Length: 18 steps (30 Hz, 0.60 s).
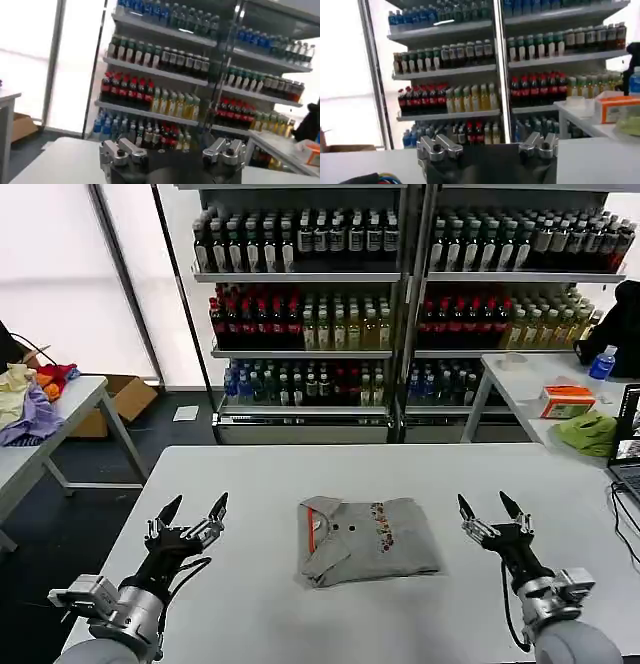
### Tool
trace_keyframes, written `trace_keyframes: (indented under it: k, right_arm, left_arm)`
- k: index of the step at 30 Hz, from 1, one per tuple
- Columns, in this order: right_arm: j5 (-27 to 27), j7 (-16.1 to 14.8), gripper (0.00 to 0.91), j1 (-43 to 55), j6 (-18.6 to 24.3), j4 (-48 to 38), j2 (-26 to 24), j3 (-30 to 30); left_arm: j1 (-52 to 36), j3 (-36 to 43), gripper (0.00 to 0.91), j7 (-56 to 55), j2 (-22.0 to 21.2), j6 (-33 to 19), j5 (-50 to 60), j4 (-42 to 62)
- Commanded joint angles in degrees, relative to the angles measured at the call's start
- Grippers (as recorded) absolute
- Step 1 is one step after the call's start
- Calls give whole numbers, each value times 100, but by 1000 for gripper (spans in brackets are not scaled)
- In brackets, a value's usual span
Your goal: Fold and organize the clothes.
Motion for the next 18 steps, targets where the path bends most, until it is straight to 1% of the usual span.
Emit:
trace_keyframes:
  k: [1,4,5,7,8,9,11,13,18]
  right_arm:
    - [-80,-1244,907,-865,1002,-309,503,962]
    - [-271,-1230,907,-939,1032,-322,613,805]
    - [-422,-1250,907,-948,1068,-347,655,694]
    - [-468,-1206,907,-937,1051,-354,689,635]
    - [-512,-1277,907,-949,993,-337,693,636]
    - [-501,-1318,907,-979,1009,-292,691,626]
    - [-405,-1299,907,-1015,909,-191,713,613]
    - [-389,-1272,907,-1020,925,-171,744,603]
    - [-274,-1238,907,-1015,914,-85,773,560]
  left_arm:
    - [334,280,907,632,-384,-760,1271,237]
    - [466,301,907,834,-499,-868,1371,233]
    - [503,284,907,900,-557,-915,1383,248]
    - [513,265,907,958,-654,-970,1429,270]
    - [518,256,907,968,-737,-1017,1485,271]
    - [522,251,907,975,-774,-1057,1496,272]
    - [550,252,907,1013,-861,-1135,1514,253]
    - [588,275,907,1019,-911,-1243,1572,253]
    - [694,312,907,1134,-925,-1369,1787,249]
